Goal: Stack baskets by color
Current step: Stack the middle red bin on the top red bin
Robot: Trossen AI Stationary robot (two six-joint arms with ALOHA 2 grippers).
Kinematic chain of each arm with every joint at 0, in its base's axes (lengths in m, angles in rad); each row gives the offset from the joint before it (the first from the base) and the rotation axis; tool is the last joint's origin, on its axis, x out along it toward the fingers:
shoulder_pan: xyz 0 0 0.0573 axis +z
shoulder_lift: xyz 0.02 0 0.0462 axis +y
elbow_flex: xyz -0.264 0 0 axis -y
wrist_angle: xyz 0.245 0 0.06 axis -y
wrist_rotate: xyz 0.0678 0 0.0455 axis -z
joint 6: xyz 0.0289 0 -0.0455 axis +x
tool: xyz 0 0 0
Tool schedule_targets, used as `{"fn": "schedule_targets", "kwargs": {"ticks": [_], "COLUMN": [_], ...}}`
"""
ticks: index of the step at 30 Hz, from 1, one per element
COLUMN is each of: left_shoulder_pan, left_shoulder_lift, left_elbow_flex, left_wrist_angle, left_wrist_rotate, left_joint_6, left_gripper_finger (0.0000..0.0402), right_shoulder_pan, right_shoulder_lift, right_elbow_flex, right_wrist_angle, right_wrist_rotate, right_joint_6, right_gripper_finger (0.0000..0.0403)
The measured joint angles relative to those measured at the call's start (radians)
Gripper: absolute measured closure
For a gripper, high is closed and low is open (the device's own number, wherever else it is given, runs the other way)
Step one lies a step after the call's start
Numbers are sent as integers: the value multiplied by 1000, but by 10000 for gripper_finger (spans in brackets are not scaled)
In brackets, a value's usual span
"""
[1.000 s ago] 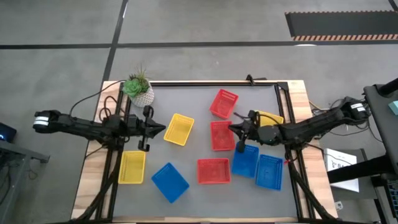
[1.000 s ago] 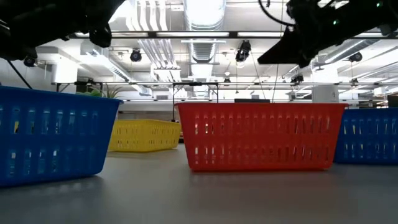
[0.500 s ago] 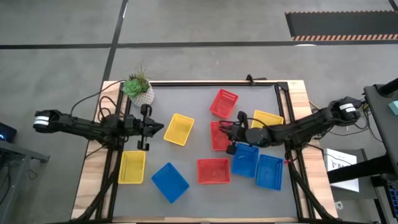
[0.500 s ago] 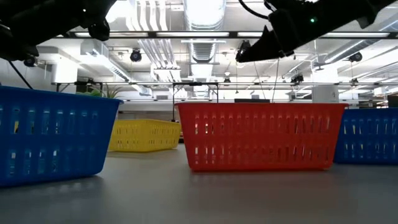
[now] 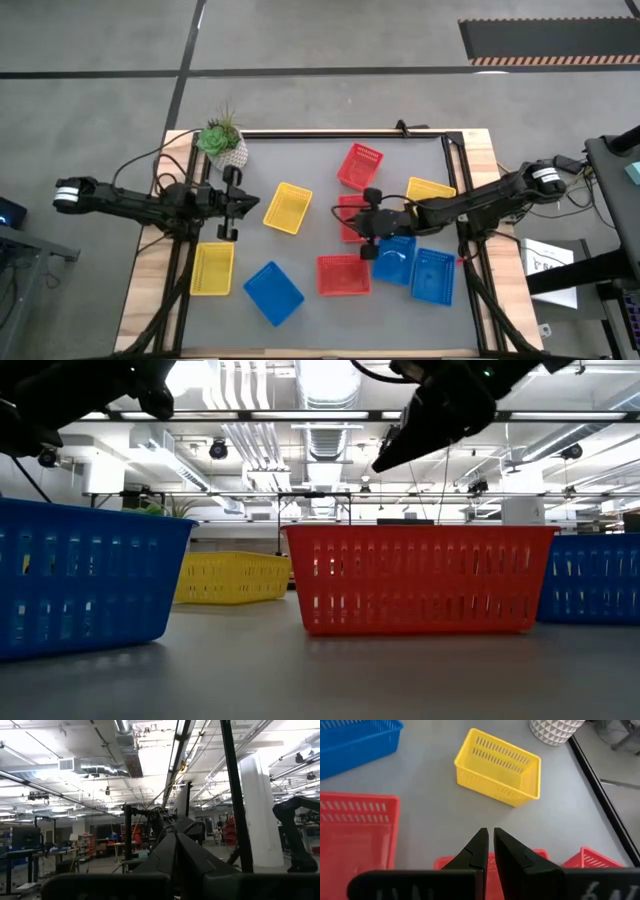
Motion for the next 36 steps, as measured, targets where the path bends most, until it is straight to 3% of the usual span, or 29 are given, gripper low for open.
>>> {"fn": "schedule_targets", "kwargs": {"ticks": [5,12,17,21,24,30,36], "left_shoulder_pan": [0,0,0,0,0,2,2], "left_shoulder_lift": [-7,-9,-10,-9,-7,-9,-9], "left_elbow_flex": [-1,-1,-3,-5,-5,-5,-5], "left_wrist_angle": [1,16,21,19,21,20,23], "left_wrist_rotate": [0,0,0,0,0,-6,-28], "left_joint_6": [82,159,157,156,156,267,286], "left_gripper_finger": [402,402,402,402,402,402,402], "right_shoulder_pan": [-3,-1,3,1,-1,-4,-3], "right_shoulder_lift": [74,186,196,163,131,129,147], "right_elbow_flex": [113,298,265,173,133,166,205], "right_wrist_angle": [-34,-258,-261,-245,-176,-277,-449], "right_wrist_rotate": [1,-40,-240,-236,-221,-66,-199], "right_joint_6": [20,-43,-107,-95,5,73,72], "right_gripper_finger": [380,380,378,378,375,320,250]}}
